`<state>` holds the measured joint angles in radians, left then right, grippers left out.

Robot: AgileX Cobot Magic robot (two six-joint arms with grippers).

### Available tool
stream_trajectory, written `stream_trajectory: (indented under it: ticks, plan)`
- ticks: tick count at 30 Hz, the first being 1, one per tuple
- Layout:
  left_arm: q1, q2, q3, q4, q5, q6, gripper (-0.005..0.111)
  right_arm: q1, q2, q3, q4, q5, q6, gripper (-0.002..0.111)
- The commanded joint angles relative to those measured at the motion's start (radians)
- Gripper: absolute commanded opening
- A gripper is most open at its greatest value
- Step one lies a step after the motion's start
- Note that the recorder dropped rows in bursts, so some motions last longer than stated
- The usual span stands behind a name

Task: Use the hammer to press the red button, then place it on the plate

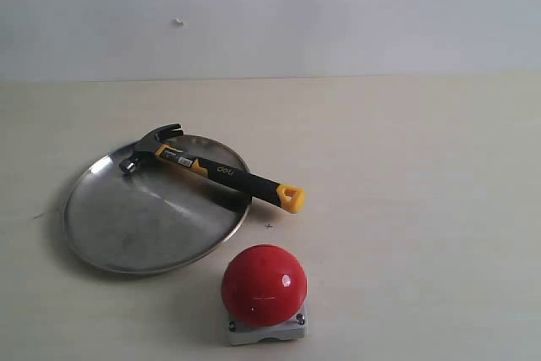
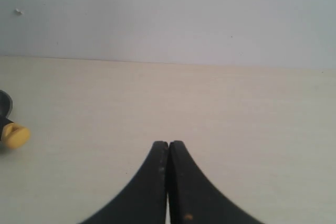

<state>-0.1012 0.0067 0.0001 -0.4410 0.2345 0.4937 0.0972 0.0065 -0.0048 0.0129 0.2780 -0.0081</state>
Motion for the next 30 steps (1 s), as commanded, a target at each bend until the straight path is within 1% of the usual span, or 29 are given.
stream_trajectory:
  ticks: [1, 2, 5, 8, 30]
  plan:
    - [0.004, -0.007, 0.0, 0.135, 0.063, -0.108, 0.0, -0.007, -0.007, 0.005, -0.003, -0.002, 0.001, 0.0]
    - [0.004, -0.007, 0.0, 0.212, 0.081, -0.166, 0.0, -0.007, -0.007, 0.005, -0.003, -0.002, 0.001, 0.0]
    - [0.004, -0.007, 0.0, 0.357, 0.111, -0.326, 0.0, -0.007, -0.007, 0.005, 0.0, -0.002, 0.008, 0.0]
    - [0.008, -0.007, 0.0, 0.435, 0.133, -0.423, 0.0, -0.007, -0.007, 0.005, 0.0, -0.002, 0.008, 0.0]
    - [0.011, -0.007, 0.0, 0.441, 0.131, -0.423, 0.0, -0.007, -0.007, 0.005, 0.0, -0.002, 0.008, 0.0]
